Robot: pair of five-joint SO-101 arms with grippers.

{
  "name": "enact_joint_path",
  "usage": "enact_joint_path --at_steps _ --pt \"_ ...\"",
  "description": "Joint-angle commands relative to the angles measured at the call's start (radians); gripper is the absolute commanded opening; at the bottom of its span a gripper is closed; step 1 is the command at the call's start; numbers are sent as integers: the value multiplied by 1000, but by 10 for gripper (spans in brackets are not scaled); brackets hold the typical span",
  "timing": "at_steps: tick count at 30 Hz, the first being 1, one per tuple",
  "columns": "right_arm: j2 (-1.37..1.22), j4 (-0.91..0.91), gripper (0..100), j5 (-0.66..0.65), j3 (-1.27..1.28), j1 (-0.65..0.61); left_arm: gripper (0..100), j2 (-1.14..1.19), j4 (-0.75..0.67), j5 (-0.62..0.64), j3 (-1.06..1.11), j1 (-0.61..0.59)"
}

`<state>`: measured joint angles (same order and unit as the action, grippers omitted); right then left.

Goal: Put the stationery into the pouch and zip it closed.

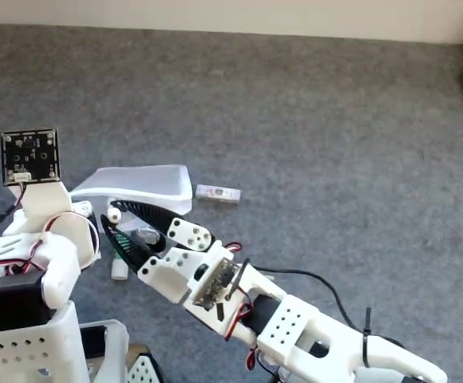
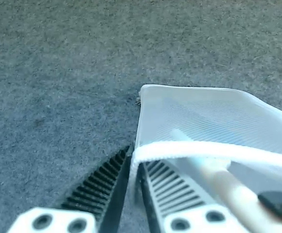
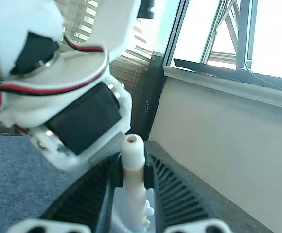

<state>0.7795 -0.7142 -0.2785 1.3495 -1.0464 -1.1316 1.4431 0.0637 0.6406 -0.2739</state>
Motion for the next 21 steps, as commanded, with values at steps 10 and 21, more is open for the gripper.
enact_joint_path --at_steps 10,21 --pt "15 151 190 -11 -21 -15 7 10 -17 -11 -5 -21" --pt "254 364 190 -11 -22 -8 7 8 -100 12 50 -131"
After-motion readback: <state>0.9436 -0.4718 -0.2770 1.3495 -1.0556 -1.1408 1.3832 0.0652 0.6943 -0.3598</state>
